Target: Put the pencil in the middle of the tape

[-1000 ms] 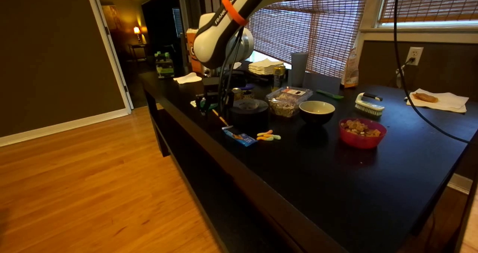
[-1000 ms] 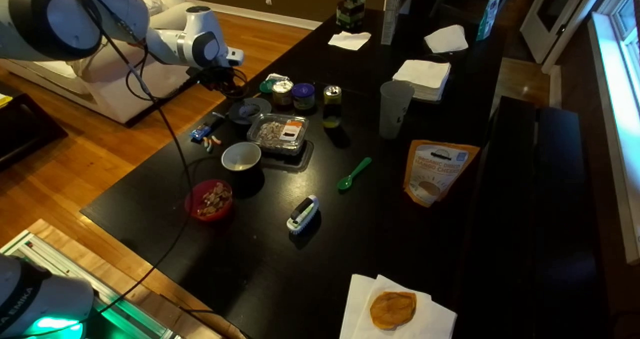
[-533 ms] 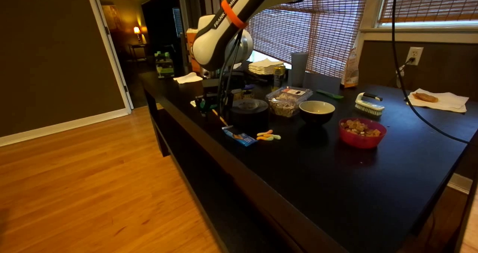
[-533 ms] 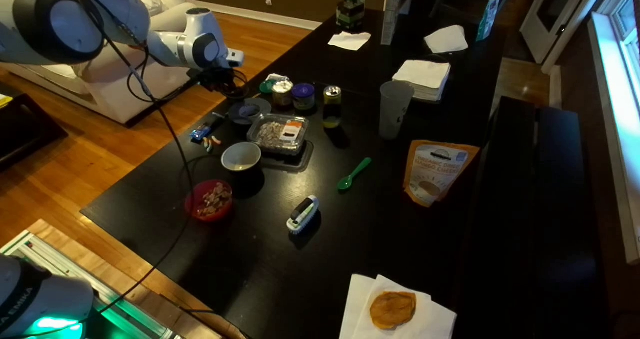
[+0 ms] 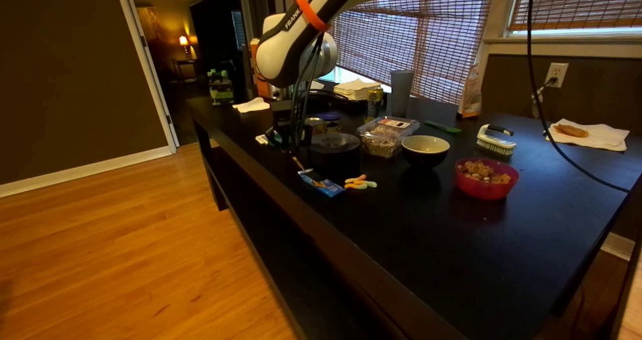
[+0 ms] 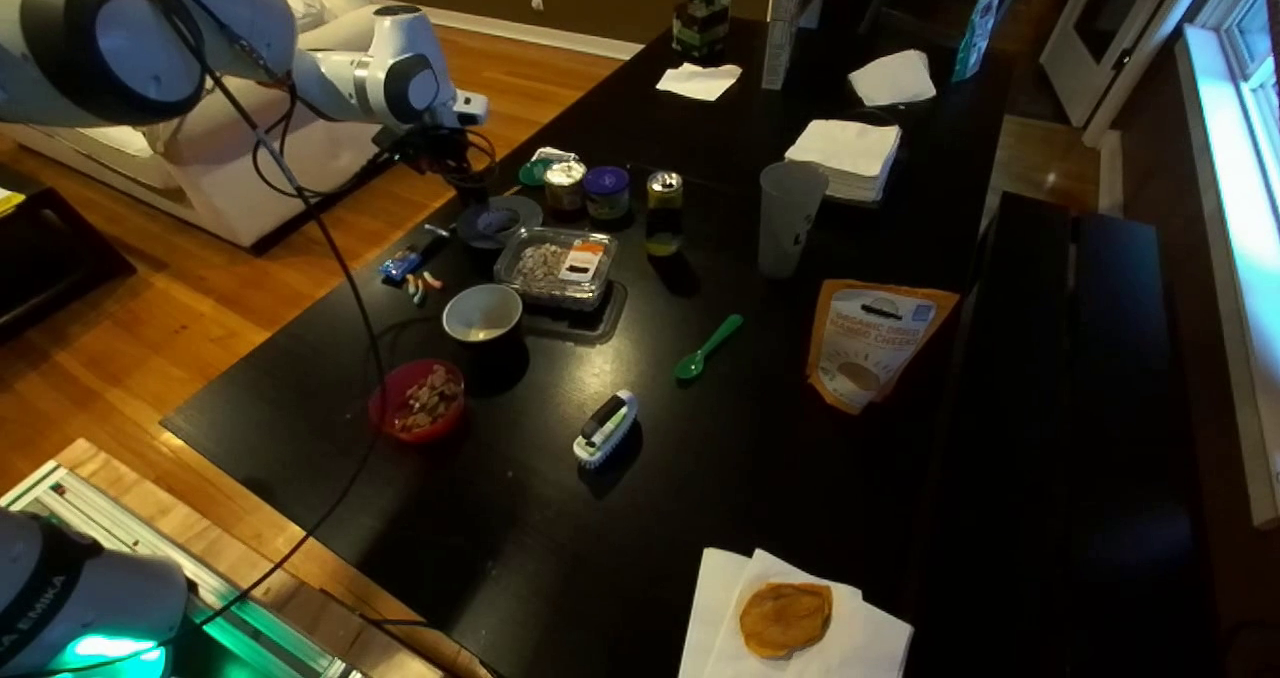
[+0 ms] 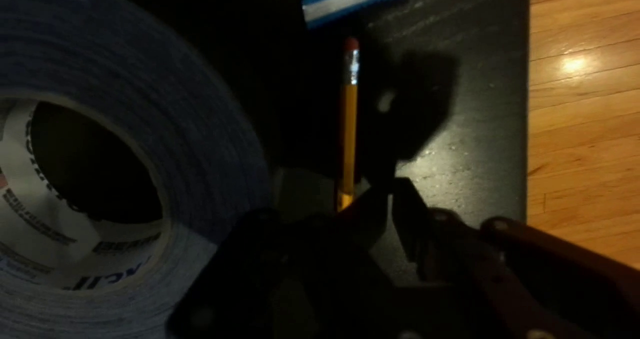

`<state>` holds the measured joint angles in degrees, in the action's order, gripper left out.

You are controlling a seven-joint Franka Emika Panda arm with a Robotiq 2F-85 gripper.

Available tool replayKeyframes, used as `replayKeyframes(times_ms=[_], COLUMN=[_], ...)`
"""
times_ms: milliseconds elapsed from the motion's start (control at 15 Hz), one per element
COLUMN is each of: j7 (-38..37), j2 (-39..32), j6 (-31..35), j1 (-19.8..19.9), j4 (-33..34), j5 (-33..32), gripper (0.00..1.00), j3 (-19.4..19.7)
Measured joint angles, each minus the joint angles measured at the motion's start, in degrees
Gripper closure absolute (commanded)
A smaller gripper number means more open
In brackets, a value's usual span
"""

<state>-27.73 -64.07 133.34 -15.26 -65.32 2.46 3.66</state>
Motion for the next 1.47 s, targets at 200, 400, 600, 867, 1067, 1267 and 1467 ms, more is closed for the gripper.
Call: replayKeyframes(times_ms=[200,400,600,867,1067,1267,1467], j7=[0.1,0.0,-0.2,-1.9,-3.2,-4.4,-5.8], j2=[0.1,-0.2,-0.7,-1.0,-1.0,-0.8,-0.8], j6=[-0.3,0.3,2.0,5.0,6.8,7.8,8.0], j1=[-0.5,-1.4,-3.0,-6.2,-8.2,-9.2,-9.3], j4=[0.0,0.0,-0.3,-0.5,-0.5,-0.5,-0.5], j5=[-1.0,-2.6,-3.5,-4.9,-5.3,-5.4,-5.4], gripper=[0.70,0.50,0.30,0.11,0.10,0.13,0.12], j3=[0.1,0.6,1.2,3.0,4.3,5.4,6.8])
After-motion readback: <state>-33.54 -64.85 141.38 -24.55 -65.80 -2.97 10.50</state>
